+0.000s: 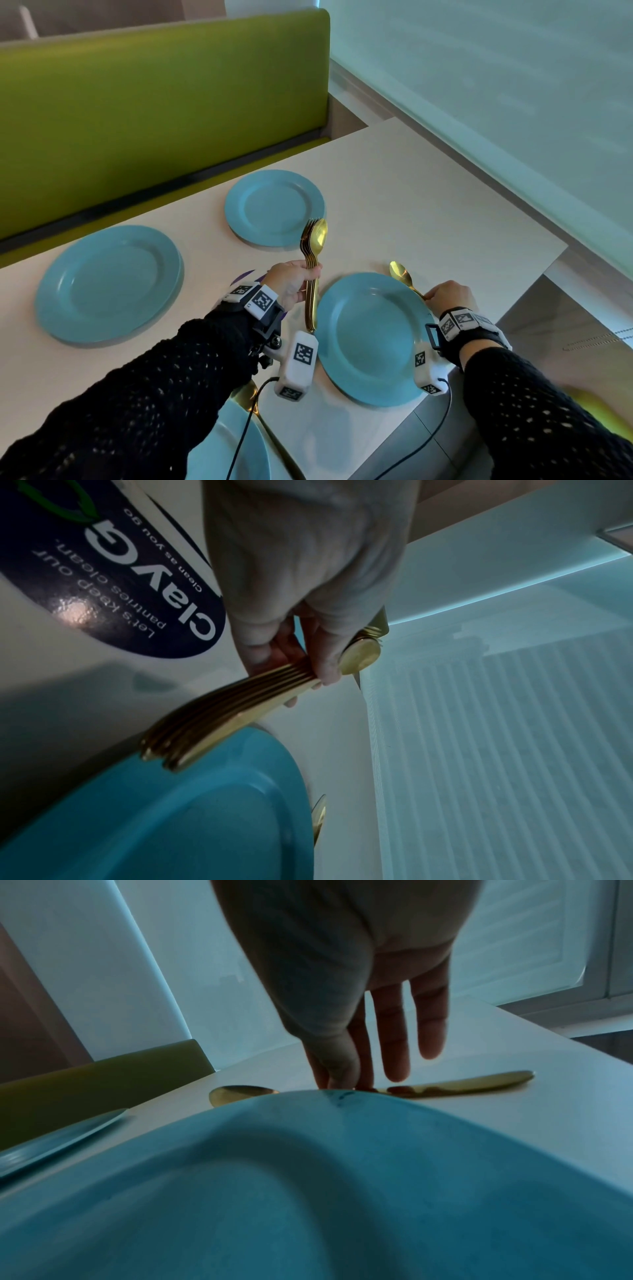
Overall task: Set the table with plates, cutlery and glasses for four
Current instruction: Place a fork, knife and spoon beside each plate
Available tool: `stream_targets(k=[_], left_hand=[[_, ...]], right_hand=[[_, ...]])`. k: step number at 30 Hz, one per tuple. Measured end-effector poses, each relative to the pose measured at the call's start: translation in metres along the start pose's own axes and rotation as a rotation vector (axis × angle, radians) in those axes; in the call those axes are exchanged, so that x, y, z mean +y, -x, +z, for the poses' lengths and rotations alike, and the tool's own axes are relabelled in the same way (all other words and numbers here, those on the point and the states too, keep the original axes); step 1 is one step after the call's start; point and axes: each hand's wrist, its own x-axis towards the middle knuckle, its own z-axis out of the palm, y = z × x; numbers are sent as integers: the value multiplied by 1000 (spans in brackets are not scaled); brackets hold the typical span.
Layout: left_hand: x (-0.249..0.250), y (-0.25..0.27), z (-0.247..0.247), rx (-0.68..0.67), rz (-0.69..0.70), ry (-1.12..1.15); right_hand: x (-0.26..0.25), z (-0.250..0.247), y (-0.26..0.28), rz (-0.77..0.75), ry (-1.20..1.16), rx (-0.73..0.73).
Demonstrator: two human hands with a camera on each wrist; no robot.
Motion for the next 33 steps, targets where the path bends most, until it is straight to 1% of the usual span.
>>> stream_targets(k=[7, 11, 12, 14, 18, 20, 22, 25, 28, 33], left_hand=[[-3, 1, -1, 10, 4, 15], [-3, 5, -5, 1, 6, 38], [-3, 6, -7, -3, 13, 40], [-2, 10, -11, -3, 26, 44], [1, 20, -27, 10, 43, 19], [2, 27, -37, 3, 76, -47], [5, 37, -51, -30, 109, -110], [10, 54, -73, -101, 116, -140], [15, 70, -92, -155, 108, -161], [14, 88, -118, -157, 103, -240]], right_hand=[[-2, -5, 8, -21, 4, 13], [-21, -17, 21, -89, -76, 102], [-30, -20, 26, -130, -114, 121], [-53, -26, 38, -261, -194, 141], [-108, -30, 80, -575, -283, 112], [-132, -28, 104, -682, -287, 93], [-150, -25, 126, -763, -239, 78], [-167, -19, 155, -880, -74, 77], [-177, -15, 181, -927, -13, 81], [-187, -8, 211, -919, 70, 43]])
